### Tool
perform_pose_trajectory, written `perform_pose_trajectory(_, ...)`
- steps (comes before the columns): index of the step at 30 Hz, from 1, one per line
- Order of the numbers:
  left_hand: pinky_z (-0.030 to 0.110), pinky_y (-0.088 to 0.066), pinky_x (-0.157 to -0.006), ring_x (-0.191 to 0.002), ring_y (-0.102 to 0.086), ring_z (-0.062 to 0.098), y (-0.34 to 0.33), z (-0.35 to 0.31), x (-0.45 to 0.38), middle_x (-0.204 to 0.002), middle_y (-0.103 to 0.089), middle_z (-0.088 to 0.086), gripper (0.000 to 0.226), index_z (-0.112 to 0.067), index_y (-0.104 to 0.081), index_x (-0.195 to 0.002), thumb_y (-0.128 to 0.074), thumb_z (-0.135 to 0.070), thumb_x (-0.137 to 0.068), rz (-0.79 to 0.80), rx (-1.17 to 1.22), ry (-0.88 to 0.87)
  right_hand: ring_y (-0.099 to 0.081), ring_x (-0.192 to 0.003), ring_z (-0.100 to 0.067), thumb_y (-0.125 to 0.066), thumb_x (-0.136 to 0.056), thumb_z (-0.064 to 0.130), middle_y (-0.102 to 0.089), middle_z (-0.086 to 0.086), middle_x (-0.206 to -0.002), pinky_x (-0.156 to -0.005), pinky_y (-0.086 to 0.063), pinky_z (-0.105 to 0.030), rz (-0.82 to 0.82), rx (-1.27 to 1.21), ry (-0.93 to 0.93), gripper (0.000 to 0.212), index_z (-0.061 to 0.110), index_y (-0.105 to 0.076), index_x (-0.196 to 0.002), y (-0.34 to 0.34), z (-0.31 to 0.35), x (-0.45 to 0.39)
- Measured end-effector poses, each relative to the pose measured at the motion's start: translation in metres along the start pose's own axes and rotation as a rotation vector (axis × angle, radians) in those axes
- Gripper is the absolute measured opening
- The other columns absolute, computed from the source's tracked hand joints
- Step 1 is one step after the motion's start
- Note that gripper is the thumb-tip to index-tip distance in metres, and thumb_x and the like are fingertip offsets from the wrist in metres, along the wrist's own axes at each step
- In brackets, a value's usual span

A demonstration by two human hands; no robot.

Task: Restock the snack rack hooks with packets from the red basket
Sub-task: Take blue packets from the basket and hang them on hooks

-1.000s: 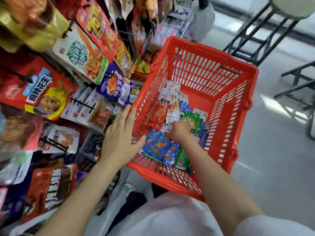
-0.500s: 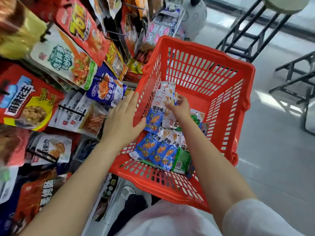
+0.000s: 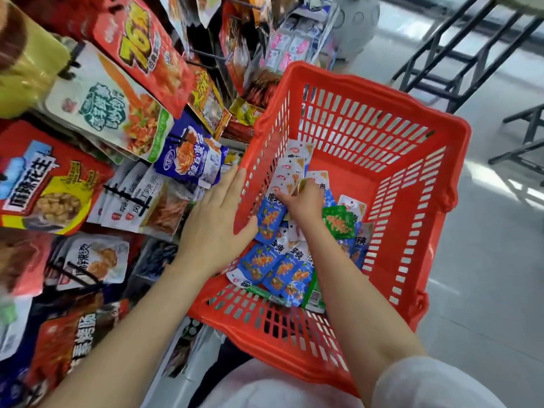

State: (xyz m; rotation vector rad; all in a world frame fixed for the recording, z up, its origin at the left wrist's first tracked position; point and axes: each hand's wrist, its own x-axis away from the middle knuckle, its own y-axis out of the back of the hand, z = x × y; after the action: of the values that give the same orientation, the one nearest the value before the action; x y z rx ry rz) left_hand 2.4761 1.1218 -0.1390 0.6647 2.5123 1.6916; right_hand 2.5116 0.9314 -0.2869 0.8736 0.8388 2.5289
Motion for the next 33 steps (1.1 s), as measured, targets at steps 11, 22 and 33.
perform_pose_trajectory(11, 0.041, -0.029, -0.118, -0.153, -0.02, 0.018, 0.002, -0.003, 0.001, -0.17, -0.007, -0.006, 0.08, -0.023, -0.01, -0.163, -0.056, -0.039, -0.099, 0.006, 0.005, 0.02, -0.055, -0.101, -0.032, -0.074, -0.09, 0.033, -0.028, -0.019, -0.142, -0.089, -0.046, -0.035, 0.04, -0.079, -0.051, 0.071, 0.012, -0.037, -0.147, -0.015, 0.012, 0.039)
perform_pose_trajectory(22, 0.039, -0.037, -0.112, -0.152, -0.023, 0.018, 0.003, -0.006, 0.004, -0.17, -0.006, -0.008, 0.08, -0.024, -0.008, -0.163, -0.055, -0.039, -0.099, -0.006, 0.013, 0.04, -0.067, -0.108, -0.027, -0.078, -0.081, 0.026, -0.07, -0.008, -0.118, -0.096, -0.055, -0.045, 0.165, -0.525, -0.18, 0.055, 0.008, -0.062, -0.131, -0.017, 0.005, 0.037)
perform_pose_trajectory(33, 0.044, -0.036, -0.114, -0.153, -0.023, 0.022, 0.004, -0.004, 0.004, -0.17, -0.006, -0.008, 0.079, -0.026, -0.008, -0.163, -0.053, -0.04, -0.1, 0.014, 0.047, 0.03, -0.063, -0.118, -0.027, -0.084, -0.077, 0.035, -0.069, -0.004, -0.127, -0.098, -0.052, -0.051, 0.26, -0.703, -0.255, 0.058, 0.014, -0.065, -0.128, 0.047, -0.009, 0.06)
